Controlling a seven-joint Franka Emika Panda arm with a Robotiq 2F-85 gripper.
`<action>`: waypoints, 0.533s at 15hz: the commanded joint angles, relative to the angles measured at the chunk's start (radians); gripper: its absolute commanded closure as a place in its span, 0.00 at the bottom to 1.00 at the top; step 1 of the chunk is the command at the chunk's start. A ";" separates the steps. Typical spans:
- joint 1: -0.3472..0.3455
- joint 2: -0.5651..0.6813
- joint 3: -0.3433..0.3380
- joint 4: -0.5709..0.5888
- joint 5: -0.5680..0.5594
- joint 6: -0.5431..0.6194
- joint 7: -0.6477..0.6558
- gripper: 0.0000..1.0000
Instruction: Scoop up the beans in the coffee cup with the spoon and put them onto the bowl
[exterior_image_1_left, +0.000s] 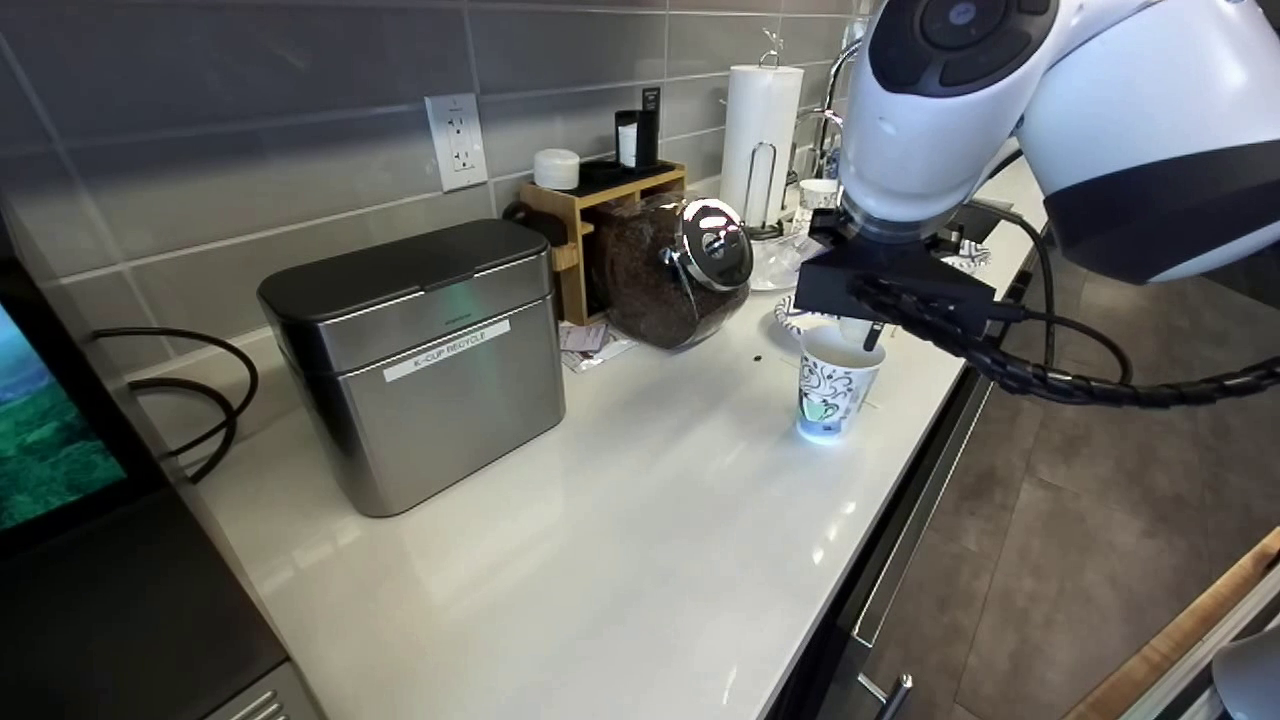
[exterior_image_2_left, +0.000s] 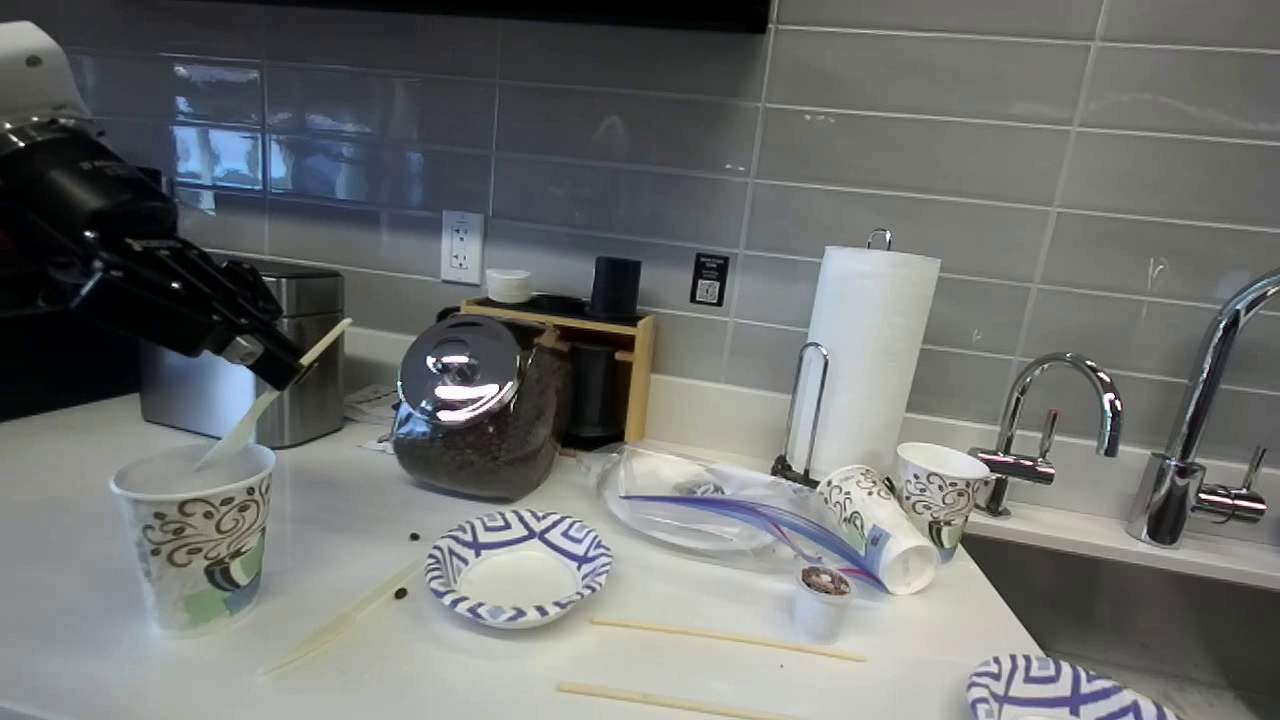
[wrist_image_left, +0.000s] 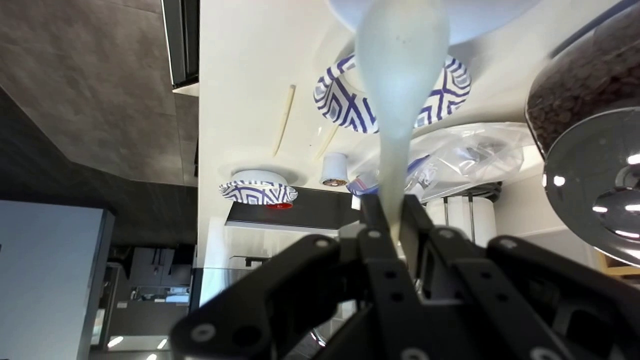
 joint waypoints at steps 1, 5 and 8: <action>0.078 0.082 -0.035 0.031 -0.044 -0.067 0.075 0.97; 0.130 0.139 -0.055 0.054 -0.067 -0.134 0.118 0.97; 0.162 0.172 -0.073 0.068 -0.088 -0.175 0.140 0.97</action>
